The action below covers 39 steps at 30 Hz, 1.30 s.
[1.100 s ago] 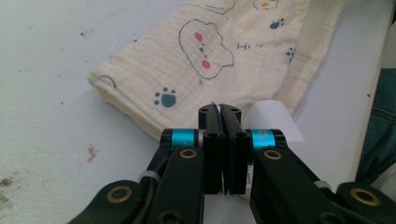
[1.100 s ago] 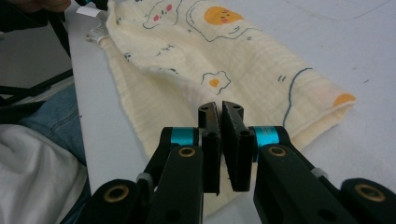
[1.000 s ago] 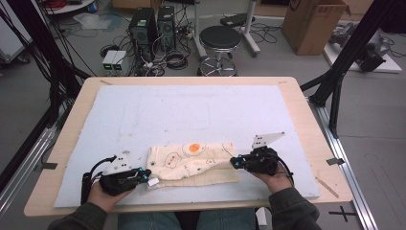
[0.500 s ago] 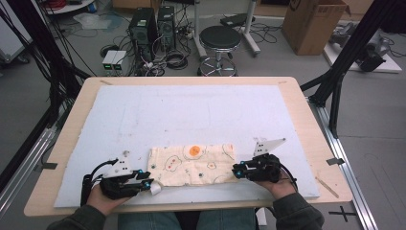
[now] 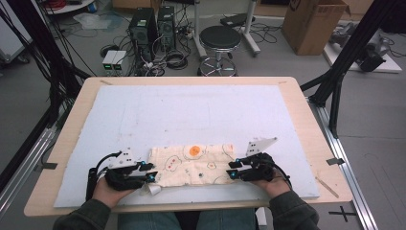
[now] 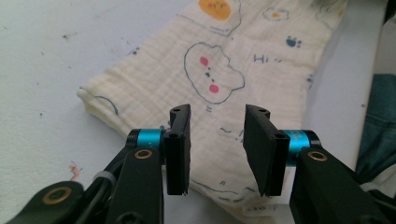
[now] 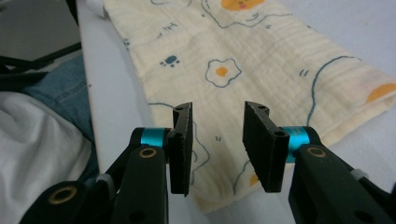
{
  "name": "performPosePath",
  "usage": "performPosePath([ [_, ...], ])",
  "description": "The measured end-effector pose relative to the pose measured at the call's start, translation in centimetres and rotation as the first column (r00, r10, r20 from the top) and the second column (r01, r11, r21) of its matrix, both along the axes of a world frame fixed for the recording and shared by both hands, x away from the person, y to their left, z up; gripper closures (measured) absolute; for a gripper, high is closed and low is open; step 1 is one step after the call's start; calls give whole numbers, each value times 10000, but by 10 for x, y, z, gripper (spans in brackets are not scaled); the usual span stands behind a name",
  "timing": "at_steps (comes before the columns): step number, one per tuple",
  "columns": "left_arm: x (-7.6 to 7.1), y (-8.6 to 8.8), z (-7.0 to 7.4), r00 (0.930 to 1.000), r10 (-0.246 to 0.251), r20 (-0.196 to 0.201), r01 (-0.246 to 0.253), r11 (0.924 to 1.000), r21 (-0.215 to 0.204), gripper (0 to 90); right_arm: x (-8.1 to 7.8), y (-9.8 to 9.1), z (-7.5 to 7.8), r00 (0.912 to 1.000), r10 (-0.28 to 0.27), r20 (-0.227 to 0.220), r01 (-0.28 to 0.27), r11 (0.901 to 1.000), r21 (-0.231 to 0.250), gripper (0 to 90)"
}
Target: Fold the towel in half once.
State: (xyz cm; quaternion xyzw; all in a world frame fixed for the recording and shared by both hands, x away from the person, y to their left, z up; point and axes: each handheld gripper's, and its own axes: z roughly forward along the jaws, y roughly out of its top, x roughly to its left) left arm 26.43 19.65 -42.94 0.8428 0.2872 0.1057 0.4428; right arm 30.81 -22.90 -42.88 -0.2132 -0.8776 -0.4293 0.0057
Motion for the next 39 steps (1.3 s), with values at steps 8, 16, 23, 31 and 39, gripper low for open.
performPosePath([
  [8, 3, -2, -11, 9990, -134, -422, 160, 9980, 615, 611, -1, 2, -8, 9985, 108, 545, -50, 9944, -1058, 583],
  [16, 2, -1, -12, 9993, -269, -259, 287, 9972, 689, 614, -12, 1, -11, 9923, 120, 1230, 48, 9908, -1354, 560],
  [23, 2, 0, -12, 9987, -391, -328, 410, 9973, 610, 602, -11, 1, -11, 9932, 51, 1165, 99, 9917, -1282, 553],
  [31, 2, 9, -5, 9991, -194, -373, 202, 9996, 209, 532, -10, 0, -7, 9965, -26, 839, 100, 9961, -876, 472],
  [39, 9, 4, 7, 9999, 66, -80, -70, 9989, -472, 479, 1, -5, 7, 9939, -631, 902, 632, 9980, 21, 463],
])
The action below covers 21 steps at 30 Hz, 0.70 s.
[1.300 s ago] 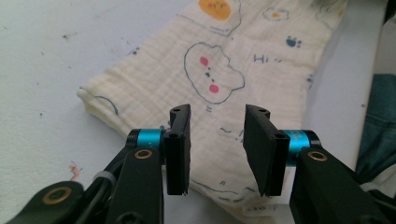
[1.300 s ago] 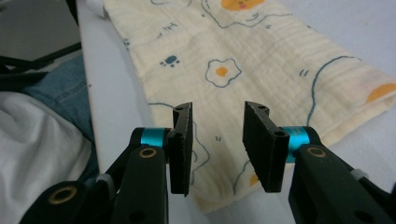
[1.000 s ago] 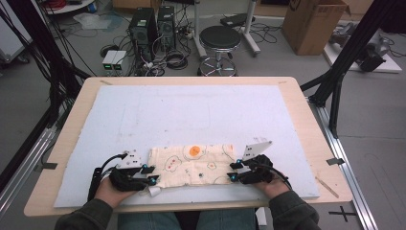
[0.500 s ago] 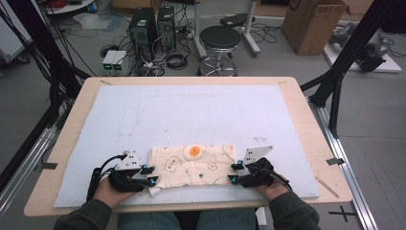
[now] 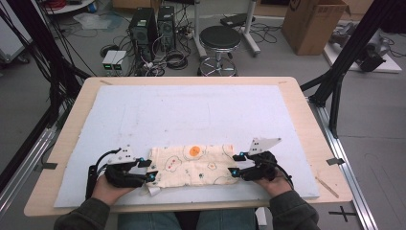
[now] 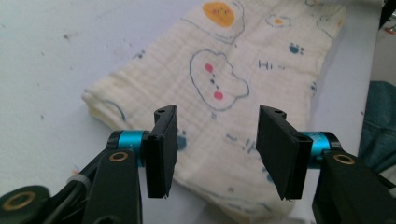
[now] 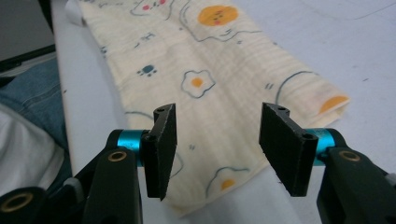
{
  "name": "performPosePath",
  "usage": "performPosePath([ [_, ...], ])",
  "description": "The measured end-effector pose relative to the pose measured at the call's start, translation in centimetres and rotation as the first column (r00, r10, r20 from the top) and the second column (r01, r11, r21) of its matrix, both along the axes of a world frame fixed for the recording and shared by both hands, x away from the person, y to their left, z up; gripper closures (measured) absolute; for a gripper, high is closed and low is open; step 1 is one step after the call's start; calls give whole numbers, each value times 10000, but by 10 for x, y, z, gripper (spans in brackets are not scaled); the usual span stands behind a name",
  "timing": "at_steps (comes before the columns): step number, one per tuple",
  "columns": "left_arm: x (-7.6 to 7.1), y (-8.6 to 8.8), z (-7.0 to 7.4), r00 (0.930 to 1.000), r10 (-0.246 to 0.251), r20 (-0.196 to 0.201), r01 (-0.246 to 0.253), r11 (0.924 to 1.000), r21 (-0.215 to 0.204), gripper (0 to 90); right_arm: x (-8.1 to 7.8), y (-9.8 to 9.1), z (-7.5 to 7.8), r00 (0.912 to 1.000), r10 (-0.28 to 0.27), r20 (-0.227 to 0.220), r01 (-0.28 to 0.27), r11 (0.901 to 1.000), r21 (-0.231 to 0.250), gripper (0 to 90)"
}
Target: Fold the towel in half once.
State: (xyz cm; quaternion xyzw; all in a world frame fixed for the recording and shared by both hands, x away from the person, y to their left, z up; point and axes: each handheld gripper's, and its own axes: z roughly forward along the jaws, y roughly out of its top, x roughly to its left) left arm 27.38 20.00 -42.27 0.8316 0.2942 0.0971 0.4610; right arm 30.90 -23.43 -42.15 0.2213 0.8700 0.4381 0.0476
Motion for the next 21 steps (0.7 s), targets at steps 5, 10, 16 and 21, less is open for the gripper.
performPosePath([
  [5, 13, -1, 4, 9991, 406, 83, -405, 9991, -135, 474, 13, 3, 8, 9996, -274, 39, 274, 9996, 23, 475],
  [10, 25, 2, 8, 9961, 866, 178, -859, 9957, -336, 478, 29, 3, 15, 9975, -697, 149, 693, 9973, 262, 495],
  [16, 40, -4, 15, 9918, 1157, 538, -1124, 9918, -606, 484, 47, 6, 20, 9956, -918, 192, 906, 9941, 592, 496],
  [21, 51, -10, 21, 9877, 1348, 799, -1279, 9881, -859, 485, 61, 14, 21, 9947, -957, 373, 941, 9946, 435, 500],
])
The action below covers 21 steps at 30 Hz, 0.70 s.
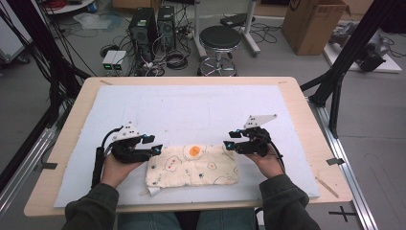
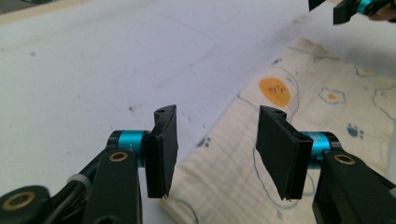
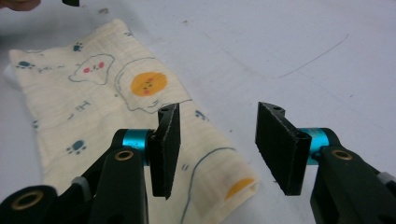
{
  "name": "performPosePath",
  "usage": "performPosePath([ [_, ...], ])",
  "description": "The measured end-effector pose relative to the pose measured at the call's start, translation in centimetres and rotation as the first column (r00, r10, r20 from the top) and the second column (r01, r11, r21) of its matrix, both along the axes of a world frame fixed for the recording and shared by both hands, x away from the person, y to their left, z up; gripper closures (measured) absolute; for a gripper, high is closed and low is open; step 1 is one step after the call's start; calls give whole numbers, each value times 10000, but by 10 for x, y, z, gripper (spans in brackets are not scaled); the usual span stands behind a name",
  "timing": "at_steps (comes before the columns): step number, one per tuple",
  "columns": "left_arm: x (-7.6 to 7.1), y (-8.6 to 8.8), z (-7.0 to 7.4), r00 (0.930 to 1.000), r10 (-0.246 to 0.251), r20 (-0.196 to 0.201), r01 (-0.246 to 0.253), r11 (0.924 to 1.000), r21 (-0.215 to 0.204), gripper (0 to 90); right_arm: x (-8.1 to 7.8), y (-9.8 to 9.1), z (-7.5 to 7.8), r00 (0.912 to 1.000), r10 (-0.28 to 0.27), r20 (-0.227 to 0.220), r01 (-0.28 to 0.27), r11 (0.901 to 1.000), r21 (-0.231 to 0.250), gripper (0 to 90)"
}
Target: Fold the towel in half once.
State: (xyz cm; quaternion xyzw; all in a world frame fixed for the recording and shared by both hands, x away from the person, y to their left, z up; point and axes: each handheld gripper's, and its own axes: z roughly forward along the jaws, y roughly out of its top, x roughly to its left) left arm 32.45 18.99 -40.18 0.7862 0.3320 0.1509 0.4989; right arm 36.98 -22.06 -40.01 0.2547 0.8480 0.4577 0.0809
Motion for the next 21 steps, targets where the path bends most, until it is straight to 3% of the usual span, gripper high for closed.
performPosePath([
  [3, 6, -1, -4, 9995, 318, -52, -316, 9993, 223, 467, 6, 3, -2, 10000, -17, -28, 17, 10000, 18, 501],
  [11, 15, 1, -15, 9979, 551, -345, -528, 9965, 642, 464, 11, 6, -8, 9996, -124, -235, 117, 9996, -273, 524],
  [14, 18, 3, -21, 9963, 663, -548, -627, 9959, 656, 483, 13, 3, -11, 9985, -319, -435, 302, 9988, -392, 527],
  [21, 29, 3, -32, 9920, 866, -922, -757, 9903, 1161, 517, 18, -7, -25, 9930, -744, -919, 701, 9963, -492, 558],
])
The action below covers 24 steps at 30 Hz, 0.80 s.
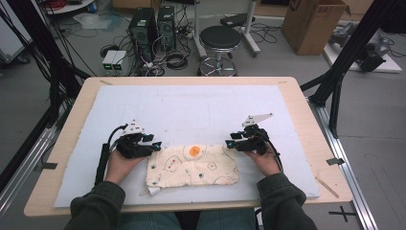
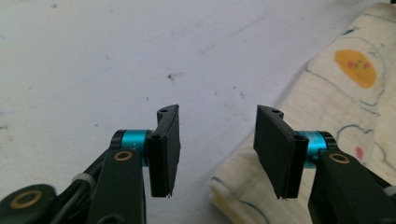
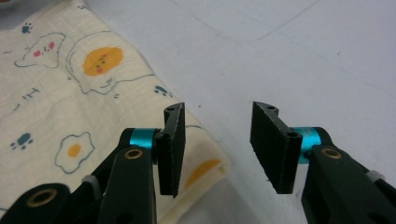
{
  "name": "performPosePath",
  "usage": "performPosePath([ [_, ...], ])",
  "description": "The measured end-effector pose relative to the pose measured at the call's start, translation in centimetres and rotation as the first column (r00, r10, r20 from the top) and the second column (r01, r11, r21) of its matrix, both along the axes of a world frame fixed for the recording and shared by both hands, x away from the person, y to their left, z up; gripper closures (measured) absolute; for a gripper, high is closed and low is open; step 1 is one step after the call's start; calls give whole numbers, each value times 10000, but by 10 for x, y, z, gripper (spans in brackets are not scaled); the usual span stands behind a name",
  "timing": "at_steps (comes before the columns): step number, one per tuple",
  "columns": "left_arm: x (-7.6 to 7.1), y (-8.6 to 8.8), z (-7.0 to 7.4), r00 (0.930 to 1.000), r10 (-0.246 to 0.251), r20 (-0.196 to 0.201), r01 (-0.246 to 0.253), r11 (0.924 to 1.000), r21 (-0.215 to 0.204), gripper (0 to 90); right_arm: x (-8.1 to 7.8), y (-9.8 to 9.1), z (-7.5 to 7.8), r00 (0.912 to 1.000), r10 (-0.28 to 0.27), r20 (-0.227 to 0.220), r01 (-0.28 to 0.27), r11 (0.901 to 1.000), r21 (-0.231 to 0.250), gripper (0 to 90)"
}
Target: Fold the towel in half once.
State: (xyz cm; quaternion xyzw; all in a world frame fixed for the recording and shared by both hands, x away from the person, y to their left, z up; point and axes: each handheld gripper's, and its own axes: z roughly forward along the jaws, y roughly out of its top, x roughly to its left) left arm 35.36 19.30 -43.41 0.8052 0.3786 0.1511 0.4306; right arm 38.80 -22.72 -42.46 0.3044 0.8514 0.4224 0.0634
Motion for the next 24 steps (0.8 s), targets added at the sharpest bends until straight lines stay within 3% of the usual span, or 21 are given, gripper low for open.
performPosePath([
  [3, 3, -1, -4, 9996, 16, -278, -15, 10000, 47, 531, 4, -3, -5, 9997, -133, -216, 135, 9999, 70, 565],
  [5, 4, 0, -5, 9984, -23, -563, 15, 9999, -133, 538, 6, -2, -8, 9990, -18, -441, 21, 10000, 67, 575],
  [7, 5, 0, -6, 9979, 21, -640, -26, 10000, -72, 538, 7, -1, -10, 9973, 218, -698, -199, 9994, 269, 586],
  [12, 4, -1, -8, 9952, -91, -975, 101, 9999, 103, 571, 7, 2, -13, 9933, 452, -1068, -440, 9989, 141, 619],
  [16, 3, -1, -8, 9952, -107, -973, 125, 9998, 181, 629, 5, 7, -15, 9926, 589, -1061, -626, 9975, -318, 692],
  [20, 1, -3, -8, 9931, -677, -954, 694, 9975, 150, 826, 3, 7, -15, 9934, 699, -910, -746, 9960, -489, 813],
  [24, 0, -5, -7, 9967, -549, -605, 572, 9977, 374, 856, 3, 6, -14, 9940, 619, -902, -673, 9960, -581, 833],
])
